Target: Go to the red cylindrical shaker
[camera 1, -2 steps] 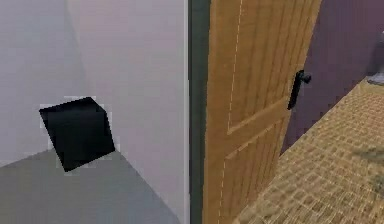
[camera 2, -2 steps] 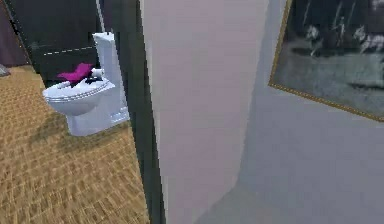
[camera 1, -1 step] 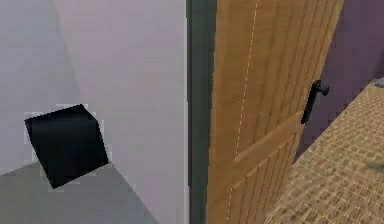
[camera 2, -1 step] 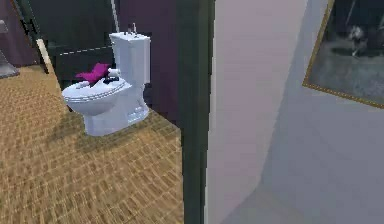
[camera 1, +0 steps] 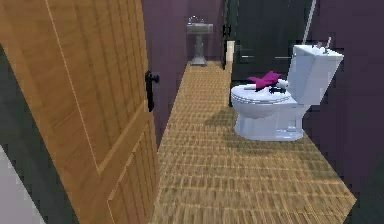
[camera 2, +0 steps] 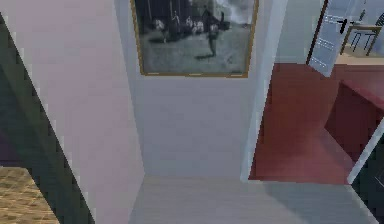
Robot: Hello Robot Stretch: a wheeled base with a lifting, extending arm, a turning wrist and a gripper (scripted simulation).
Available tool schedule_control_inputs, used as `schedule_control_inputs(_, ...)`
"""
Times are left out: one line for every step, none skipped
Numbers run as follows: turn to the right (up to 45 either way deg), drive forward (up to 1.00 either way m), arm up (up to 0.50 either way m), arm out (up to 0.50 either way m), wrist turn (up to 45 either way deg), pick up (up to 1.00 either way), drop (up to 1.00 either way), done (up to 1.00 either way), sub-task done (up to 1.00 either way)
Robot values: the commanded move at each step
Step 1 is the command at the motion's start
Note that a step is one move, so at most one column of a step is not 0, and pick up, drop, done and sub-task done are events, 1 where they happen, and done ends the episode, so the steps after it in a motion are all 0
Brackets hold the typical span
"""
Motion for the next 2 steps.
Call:
schedule_control_inputs(6.0, 0.00, 0.00, 0.00, 0.0, 0.00, 0.00, 0.00, 0.00)
schedule_control_inputs(0.0, 1.00, 0.00, 0.00, 0.0, 0.00, 0.00, 0.00, 0.00)
